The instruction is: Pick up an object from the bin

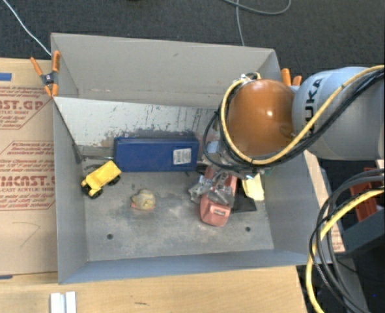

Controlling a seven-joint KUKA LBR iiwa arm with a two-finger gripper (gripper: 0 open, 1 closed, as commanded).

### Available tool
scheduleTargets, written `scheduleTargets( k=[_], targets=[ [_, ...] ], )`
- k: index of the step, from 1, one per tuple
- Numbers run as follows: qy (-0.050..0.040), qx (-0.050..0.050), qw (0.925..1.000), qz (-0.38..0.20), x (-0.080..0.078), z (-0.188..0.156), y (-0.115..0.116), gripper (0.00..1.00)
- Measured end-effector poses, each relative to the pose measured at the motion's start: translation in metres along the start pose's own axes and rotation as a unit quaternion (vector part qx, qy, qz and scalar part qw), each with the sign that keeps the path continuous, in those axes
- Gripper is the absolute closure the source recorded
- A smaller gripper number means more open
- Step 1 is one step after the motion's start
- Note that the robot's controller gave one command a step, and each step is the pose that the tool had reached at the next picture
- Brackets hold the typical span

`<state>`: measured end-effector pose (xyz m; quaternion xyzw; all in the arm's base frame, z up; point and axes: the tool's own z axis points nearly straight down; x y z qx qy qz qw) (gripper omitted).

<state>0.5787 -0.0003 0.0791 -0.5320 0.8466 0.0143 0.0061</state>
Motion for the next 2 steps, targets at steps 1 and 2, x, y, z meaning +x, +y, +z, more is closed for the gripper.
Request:
scheduleTargets(
  k=[1, 2],
  targets=[
    [-0.0113, 0.014, 0.9998, -0.006, 0.015, -0.078, 0.008, 1.00],
    [-0.0012, -0.001, 0.9999, -0.015, -0.011, -0.180, 0.014, 1.00]
  ],
)
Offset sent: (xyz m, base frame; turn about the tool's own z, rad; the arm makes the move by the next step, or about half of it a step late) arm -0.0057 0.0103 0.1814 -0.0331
